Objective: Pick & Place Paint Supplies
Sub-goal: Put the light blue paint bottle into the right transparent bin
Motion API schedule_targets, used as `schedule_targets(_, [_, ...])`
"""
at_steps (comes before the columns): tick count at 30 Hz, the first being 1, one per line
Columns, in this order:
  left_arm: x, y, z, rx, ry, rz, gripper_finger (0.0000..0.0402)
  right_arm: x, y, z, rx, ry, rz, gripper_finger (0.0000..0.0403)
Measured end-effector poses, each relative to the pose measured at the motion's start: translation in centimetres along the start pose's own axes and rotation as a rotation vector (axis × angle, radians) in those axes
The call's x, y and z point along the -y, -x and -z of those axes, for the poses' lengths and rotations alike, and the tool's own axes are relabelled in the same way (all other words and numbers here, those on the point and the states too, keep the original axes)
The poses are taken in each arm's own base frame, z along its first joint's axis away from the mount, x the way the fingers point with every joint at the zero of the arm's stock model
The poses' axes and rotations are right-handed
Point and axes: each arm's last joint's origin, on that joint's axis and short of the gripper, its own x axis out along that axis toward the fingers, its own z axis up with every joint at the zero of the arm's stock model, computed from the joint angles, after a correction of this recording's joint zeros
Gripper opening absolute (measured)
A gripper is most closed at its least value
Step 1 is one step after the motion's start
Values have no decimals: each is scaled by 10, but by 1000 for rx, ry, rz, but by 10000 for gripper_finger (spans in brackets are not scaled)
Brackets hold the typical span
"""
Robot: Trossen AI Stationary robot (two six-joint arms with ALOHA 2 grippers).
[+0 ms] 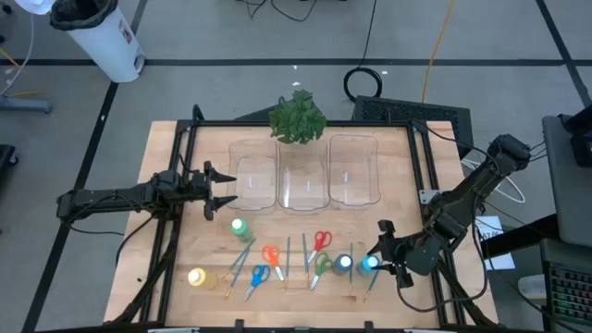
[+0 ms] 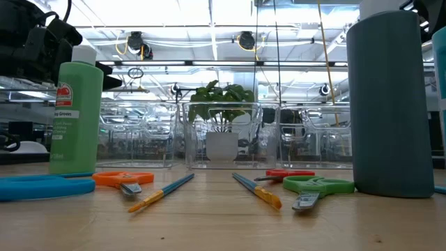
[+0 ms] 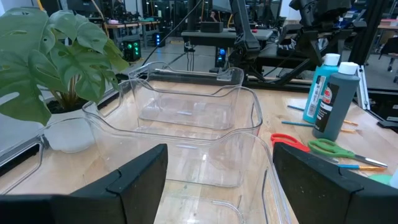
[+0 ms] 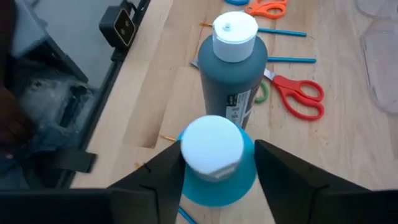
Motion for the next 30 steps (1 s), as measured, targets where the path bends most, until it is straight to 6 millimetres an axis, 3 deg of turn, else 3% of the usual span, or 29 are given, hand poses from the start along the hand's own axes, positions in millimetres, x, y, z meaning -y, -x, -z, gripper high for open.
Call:
schedule_targets(6, [0,0,0,0,0,0,294,3,13,-3,40,-43,-28,103])
schedule_targets(20, [0,0,0,-1,0,0,294,7,27,-9,127,-45,-20,101])
schedule_targets(30, [0,0,0,-1,0,0,294,22,51,-16,212,-65,-17,101])
